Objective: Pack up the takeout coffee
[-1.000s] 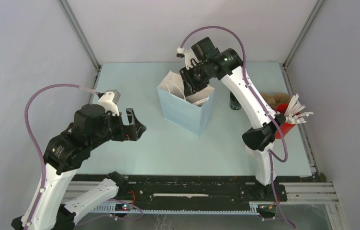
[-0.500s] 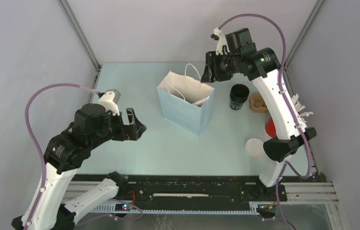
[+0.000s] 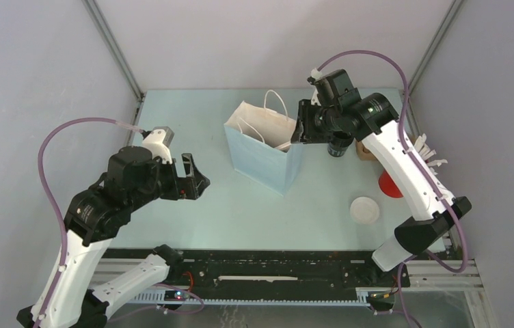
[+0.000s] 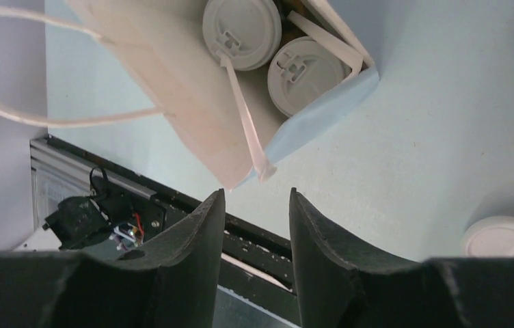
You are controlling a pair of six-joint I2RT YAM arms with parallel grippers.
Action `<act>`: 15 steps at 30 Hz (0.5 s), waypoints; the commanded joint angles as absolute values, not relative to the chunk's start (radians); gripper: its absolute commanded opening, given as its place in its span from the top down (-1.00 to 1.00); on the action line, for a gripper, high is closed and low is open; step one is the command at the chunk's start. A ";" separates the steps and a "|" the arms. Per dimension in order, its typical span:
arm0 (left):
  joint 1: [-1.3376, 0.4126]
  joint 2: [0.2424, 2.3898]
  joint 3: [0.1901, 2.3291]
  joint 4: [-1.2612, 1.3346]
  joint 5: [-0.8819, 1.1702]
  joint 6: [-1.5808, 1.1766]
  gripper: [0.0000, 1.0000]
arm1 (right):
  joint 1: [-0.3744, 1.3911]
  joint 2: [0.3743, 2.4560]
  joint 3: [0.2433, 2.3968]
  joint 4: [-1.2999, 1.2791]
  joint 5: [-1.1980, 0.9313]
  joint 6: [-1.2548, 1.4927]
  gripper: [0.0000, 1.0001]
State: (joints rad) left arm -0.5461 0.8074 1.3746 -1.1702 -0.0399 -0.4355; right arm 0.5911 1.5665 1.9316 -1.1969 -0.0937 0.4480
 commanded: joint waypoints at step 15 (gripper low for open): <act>-0.538 0.803 1.432 -1.164 -0.043 -0.412 -0.89 | 0.619 1.623 1.949 -1.125 0.000 0.480 0.35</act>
State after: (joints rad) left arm -0.5453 0.8066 1.3746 -1.1709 -0.0410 -0.4347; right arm 0.5991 1.6405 1.9251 -1.1187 -0.0246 0.4728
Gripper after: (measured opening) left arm 0.945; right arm 0.322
